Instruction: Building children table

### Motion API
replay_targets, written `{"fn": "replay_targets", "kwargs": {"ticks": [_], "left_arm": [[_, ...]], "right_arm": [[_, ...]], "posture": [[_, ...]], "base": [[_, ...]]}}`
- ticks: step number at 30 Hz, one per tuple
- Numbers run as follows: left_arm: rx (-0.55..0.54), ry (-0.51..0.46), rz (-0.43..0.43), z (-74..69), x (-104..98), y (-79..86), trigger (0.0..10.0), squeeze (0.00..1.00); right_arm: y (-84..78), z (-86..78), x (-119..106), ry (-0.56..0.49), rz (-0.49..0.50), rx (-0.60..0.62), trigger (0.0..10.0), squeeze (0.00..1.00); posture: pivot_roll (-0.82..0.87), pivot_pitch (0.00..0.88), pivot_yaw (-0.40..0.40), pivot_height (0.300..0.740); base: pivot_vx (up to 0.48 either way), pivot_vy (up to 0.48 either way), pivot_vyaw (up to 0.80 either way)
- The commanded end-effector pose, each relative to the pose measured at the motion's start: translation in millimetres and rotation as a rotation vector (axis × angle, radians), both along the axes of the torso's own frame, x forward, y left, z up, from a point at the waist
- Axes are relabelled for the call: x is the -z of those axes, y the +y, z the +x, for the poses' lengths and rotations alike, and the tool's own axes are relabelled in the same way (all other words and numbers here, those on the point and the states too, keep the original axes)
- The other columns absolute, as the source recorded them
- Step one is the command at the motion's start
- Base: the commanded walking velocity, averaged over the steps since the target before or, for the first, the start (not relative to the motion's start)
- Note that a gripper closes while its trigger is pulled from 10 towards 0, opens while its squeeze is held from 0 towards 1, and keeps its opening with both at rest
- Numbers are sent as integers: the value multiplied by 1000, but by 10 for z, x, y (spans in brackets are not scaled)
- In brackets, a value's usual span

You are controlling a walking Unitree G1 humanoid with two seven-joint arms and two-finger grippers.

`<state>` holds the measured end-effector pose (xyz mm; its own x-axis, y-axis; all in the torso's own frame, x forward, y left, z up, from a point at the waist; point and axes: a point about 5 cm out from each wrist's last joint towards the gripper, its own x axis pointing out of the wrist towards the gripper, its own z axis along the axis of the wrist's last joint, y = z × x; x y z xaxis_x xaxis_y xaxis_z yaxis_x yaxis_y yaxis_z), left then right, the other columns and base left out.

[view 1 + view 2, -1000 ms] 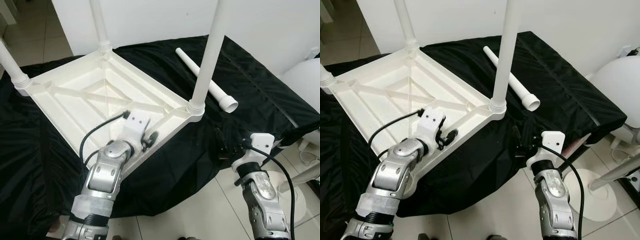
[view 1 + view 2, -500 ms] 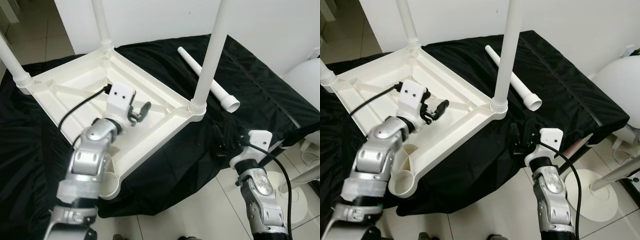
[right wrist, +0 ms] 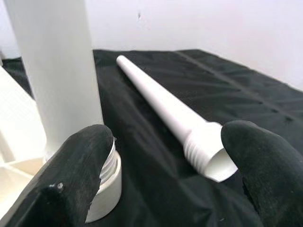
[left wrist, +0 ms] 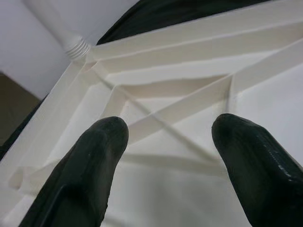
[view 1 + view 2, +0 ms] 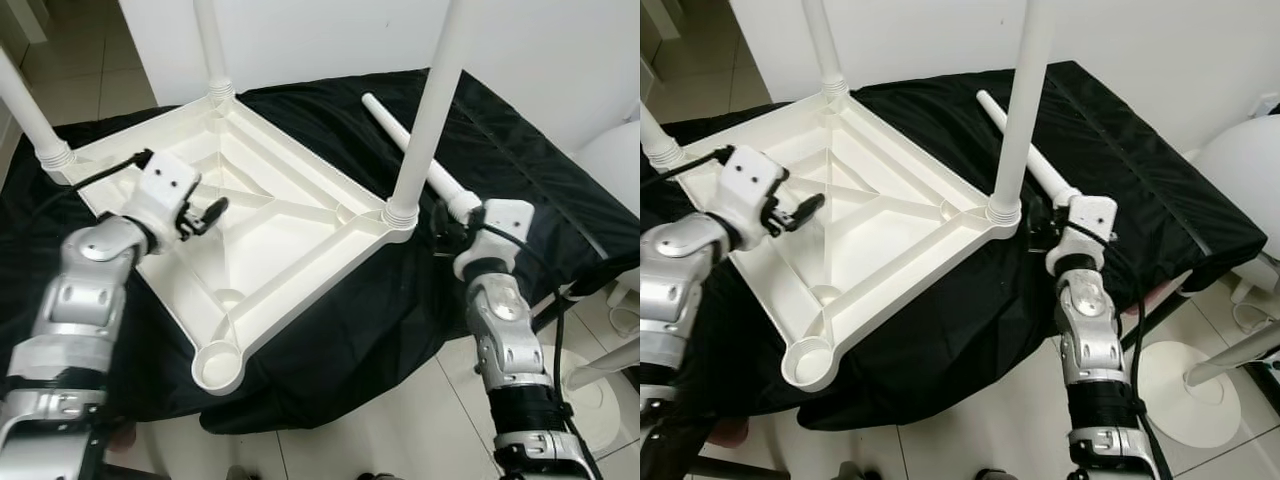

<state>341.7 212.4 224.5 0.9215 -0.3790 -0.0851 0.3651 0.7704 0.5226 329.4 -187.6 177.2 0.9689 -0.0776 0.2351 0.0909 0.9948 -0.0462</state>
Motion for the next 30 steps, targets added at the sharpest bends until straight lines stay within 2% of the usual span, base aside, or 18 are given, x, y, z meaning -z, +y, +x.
{"fn": "replay_targets", "kwargs": {"ticks": [1, 3, 5, 6, 7, 8, 10, 11, 13, 16, 18, 21, 25, 27, 30], "left_arm": [[-11, 16, 49, -3, 52, 82, 10000, 0], [-36, 31, 163, -27, 66, 255, 10000, 0], [-36, 31, 163, -27, 66, 255, 10000, 0], [-32, 49, 221, -51, 94, 318, 10000, 0], [-32, 49, 221, -51, 94, 318, 10000, 0], [-17, 77, 291, -89, 138, 372, 10000, 0], [30, 145, 362, -165, 218, 419, 10000, 0], [30, 145, 362, -165, 218, 419, 10000, 0], [101, 255, 397, -277, 317, 443, 10000, 0], [116, 287, 401, -306, 343, 451, 10000, 0], [194, 385, 390, -415, 412, 389, 10000, 0], [254, 428, 409, -482, 466, 324, 10000, 0], [297, 434, 431, -519, 517, 252, 10000, 0], [363, 440, 434, -586, 576, 134, 10000, 0], [441, 453, 383, -675, 623, -47, 10000, 0]], "right_arm": [[2, 7, 27, 11, -7, 0, 10000, 0], [32, 22, 40, 11, -9, -7, 10000, 0], [32, 22, 40, 11, -9, -7, 10000, 0], [37, 29, 49, 13, -10, -6, 10000, 0], [37, 29, 49, 13, -10, -6, 10000, 0], [31, 32, 57, 14, -11, 0, 10000, 0], [10, 34, 61, 13, -11, 9, 10000, 0], [10, 34, 61, 13, -11, 9, 10000, 0], [-21, 29, 54, 8, -10, 20, 10000, 0], [-30, 28, 52, 7, -10, 23, 10000, 0], [-73, 20, 58, 8, -10, 32, 10000, 0], [-103, 19, 56, 6, -11, 38, 10000, 0], [-119, 25, 46, 2, -11, 40, 10000, 0], [-136, 32, 35, -1, -13, 43, 10000, 0], [-164, 38, 24, -5, -15, 50, 10000, 0]], "posture": [[-34, 109, 33, 740], [-34, 109, 33, 740], [-34, 109, 33, 740], [-34, 109, 33, 740], [-34, 109, 33, 740], [-28, 113, 27, 740], [-29, 113, 29, 740], [-29, 113, 29, 740], [-31, 113, 31, 740], [-31, 113, 31, 740], [-26, 115, 31, 740], [-24, 114, 31, 740], [-24, 114, 31, 740], [-24, 114, 31, 740], [-25, 109, 32, 740]], "base": [[0, 0, 0], [0, 0, 0], [0, 0, 0], [0, 0, 0], [0, 0, 0], [0, 0, 0], [0, 0, 0], [0, 0, 0], [0, 0, 0], [0, 0, 0], [0, 0, 0], [0, 0, 0], [0, 0, 0], [0, 0, 0], [0, 0, 0]]}}
